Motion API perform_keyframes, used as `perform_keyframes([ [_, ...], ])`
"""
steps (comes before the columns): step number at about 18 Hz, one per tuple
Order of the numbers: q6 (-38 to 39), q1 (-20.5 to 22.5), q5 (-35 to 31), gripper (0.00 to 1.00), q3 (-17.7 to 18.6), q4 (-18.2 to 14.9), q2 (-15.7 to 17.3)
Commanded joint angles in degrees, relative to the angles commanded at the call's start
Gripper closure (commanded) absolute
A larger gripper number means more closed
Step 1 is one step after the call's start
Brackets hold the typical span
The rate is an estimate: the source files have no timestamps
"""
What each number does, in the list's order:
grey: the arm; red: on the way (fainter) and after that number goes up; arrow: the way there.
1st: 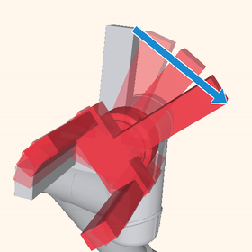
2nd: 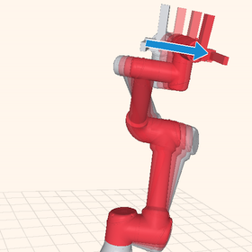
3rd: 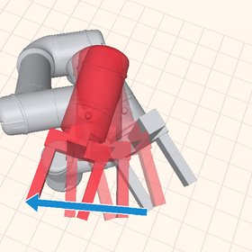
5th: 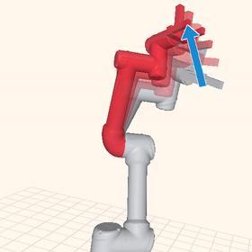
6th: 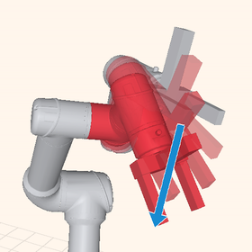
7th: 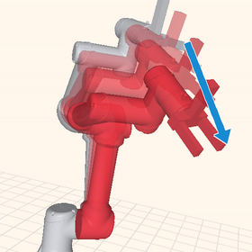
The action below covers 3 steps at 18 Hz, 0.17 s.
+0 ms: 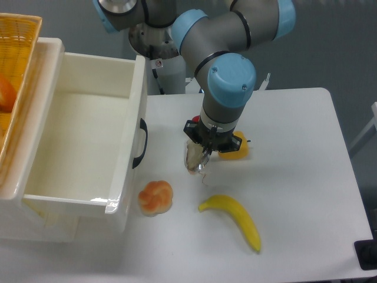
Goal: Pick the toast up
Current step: 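Lift the gripped toast slice up off the table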
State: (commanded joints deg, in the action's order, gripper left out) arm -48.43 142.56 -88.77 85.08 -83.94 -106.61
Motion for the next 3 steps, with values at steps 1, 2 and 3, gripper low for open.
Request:
perform_keyframes([
  [1, 0.0, 0.1, 0.0, 0.87, 0.0, 0.0, 0.1],
  [2, -0.1, 0.1, 0.0, 0.87, 0.0, 0.0, 0.1],
  [3, 0.0, 0.0, 0.0, 0.87, 0.0, 0.0, 0.1],
])
